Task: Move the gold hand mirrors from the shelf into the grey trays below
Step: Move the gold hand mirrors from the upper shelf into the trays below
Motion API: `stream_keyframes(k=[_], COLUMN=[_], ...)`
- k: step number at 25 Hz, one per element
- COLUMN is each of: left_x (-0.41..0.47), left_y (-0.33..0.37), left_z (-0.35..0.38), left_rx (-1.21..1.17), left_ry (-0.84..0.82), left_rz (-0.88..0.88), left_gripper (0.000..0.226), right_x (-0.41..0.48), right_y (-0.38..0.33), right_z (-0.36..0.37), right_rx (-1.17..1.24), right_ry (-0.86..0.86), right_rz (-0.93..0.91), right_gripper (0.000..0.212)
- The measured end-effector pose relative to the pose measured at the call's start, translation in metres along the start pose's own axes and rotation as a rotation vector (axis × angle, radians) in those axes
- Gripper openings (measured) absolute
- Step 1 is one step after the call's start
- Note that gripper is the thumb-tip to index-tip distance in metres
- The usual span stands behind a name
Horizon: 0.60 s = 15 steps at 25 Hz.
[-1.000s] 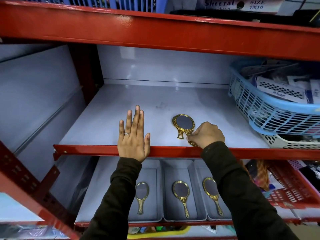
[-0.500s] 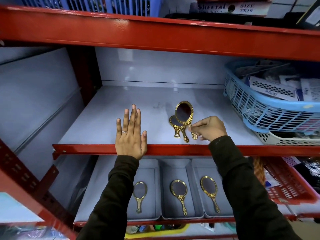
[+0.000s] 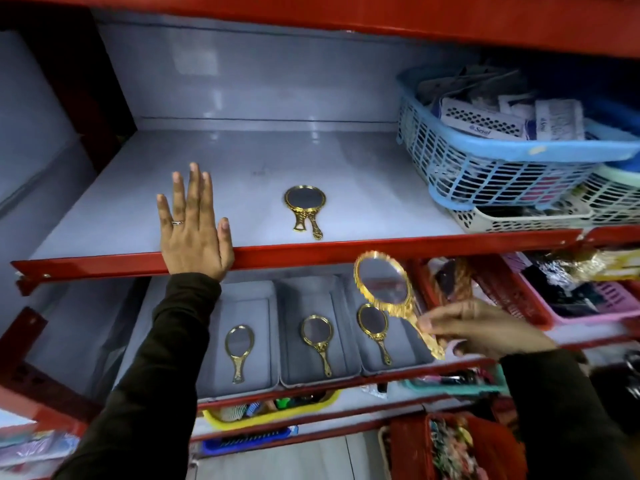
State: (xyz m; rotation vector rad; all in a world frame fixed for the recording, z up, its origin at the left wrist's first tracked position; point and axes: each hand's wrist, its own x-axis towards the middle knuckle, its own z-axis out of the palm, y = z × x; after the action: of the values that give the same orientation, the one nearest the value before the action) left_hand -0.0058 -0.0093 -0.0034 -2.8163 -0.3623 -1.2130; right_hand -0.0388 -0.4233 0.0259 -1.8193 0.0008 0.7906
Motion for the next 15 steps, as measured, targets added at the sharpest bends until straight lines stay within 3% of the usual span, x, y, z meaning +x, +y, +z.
stream_keyframes(k=[2,5,9,13,15], left_x=[0.001,0.002,0.003,0.004,0.003], left_y=[0.001,0.002,0.002,0.001,0.001], left_z=[-0.002,-0.002,0.001,0.004,0.005], left_rx=[-0.001,-0.007,-0.008,-0.01,-0.004], left_ry=[0.011,0.04,0.086,0.108,0.117], left_rz=[-0.002,0.005,0.004,0.015,0.019], left_gripper=[0.068,0.068,0.067,0.066,0.066], right_x=[0.013,0.066,0.149,0.195,0.239], right_y=[0.035,0.075,0.121,0.151,0.199], right_z=[0.0,0.009,0.017,0.011,-0.005], right_rx=[-0.079,-0.102,-0.092,-0.154,-0.184], right_ry=[0.018,0.233,0.476,0.469,0.457], right_rz=[0.089,0.214,0.261,0.381,0.435], right_gripper=[0.05,0.025,0.014,0.007,0.02])
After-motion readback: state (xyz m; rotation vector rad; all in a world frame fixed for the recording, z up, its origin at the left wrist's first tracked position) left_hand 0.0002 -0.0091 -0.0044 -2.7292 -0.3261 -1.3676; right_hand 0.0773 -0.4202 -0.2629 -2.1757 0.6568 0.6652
